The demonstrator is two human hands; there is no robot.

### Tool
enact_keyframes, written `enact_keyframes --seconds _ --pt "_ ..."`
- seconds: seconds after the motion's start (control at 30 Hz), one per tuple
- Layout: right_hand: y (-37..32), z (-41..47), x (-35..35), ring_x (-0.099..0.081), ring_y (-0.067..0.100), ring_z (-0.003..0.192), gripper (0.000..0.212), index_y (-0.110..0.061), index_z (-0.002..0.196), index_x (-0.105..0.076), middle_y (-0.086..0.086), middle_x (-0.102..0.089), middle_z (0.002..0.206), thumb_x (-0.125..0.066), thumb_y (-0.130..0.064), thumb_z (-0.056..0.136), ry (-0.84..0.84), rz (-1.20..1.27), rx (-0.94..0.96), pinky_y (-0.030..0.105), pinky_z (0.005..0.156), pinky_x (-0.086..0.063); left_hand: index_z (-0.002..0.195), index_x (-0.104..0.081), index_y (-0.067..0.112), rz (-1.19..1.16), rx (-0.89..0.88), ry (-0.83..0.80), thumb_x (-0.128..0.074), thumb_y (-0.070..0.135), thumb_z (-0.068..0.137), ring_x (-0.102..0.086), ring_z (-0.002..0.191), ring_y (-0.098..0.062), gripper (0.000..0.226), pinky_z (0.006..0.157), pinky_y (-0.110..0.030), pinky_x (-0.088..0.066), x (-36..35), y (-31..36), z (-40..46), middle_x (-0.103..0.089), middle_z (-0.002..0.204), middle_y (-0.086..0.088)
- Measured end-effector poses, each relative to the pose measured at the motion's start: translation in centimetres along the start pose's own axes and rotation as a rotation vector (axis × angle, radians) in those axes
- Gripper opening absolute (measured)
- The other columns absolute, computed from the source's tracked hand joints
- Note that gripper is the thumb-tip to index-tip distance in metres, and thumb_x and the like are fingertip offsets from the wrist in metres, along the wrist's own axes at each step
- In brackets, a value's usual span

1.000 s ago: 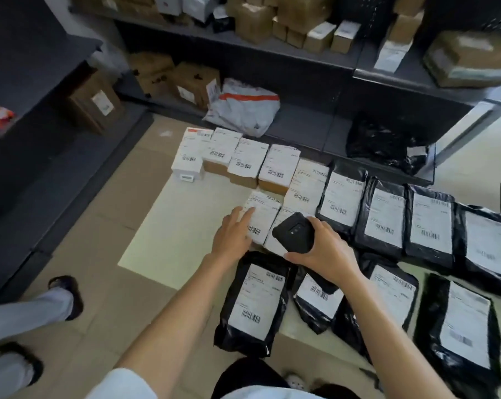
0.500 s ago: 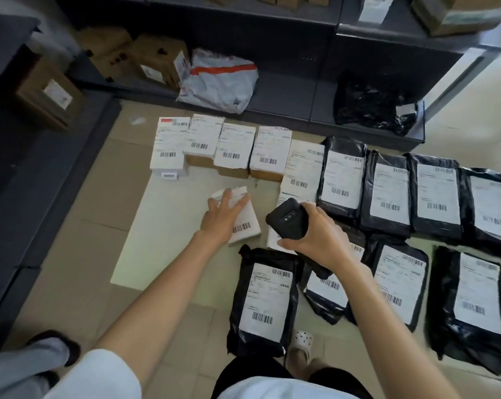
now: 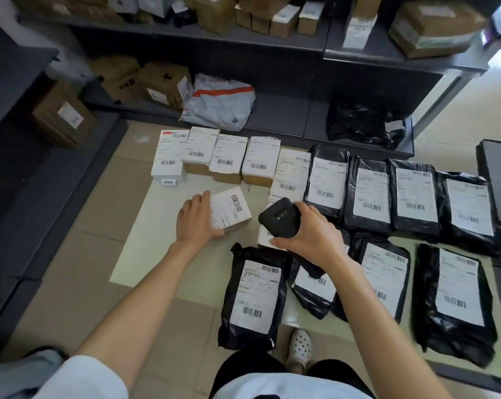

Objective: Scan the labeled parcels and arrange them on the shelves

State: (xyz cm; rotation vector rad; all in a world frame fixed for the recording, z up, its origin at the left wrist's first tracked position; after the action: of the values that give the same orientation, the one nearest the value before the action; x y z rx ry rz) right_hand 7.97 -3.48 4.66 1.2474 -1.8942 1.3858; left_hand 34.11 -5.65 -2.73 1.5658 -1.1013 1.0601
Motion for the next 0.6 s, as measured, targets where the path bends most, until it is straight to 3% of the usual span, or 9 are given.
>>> enact_keyframes --seconds 0.23,0.43,0.6 --pt "-0.1 -3.0 4.2 -0.062 0.024 0.103 0.083 -0.026 0.135 -0.045 -0.009 -0.053 0.109 -0.076 -0.065 0.069 0.106 -0.008 0.035 0.034 0.075 -0.041 0.141 -0.034 0.016 0.068 -0.237 0.356 -0.086 0.038 0.055 -0.036 0.121 -0.032 0.103 0.100 -0.042 -0.037 8.0 6.1 -1.5 -0.039 0.129 -0.015" --pt "1.5 -5.7 7.9 -0.062 0.023 0.099 0.080 -0.025 0.130 -0.048 -0.009 -0.055 0.108 -0.075 -0.067 0.067 0.211 0.019 0.075 0.038 0.079 -0.050 0.142 -0.032 0.018 0.092 -0.333 0.433 -0.087 0.039 0.062 -0.035 0.124 -0.031 0.099 0.097 -0.039 -0.038 10.4 12.5 -3.2 -0.037 0.133 -0.015" --pt "4.5 -7.9 10.2 -0.060 0.024 0.107 0.080 -0.023 0.135 -0.043 -0.007 -0.054 0.118 -0.075 -0.063 0.074 0.241 0.014 0.034 0.034 0.076 -0.037 0.142 -0.028 0.018 0.098 -0.390 0.446 -0.089 0.038 0.060 -0.034 0.128 -0.032 0.104 0.106 -0.040 -0.037 10.6 16.3 -3.9 -0.034 0.139 -0.014"
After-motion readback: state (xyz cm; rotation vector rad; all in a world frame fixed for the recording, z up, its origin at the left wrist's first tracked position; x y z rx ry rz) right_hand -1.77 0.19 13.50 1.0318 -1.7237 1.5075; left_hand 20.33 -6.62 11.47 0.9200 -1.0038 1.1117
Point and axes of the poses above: each hand's wrist, its own z-axis towards the middle knuckle, its own x-axis out of the back of the hand, y = z × x, the point moved 7 cm from there along z, towards the middle knuckle
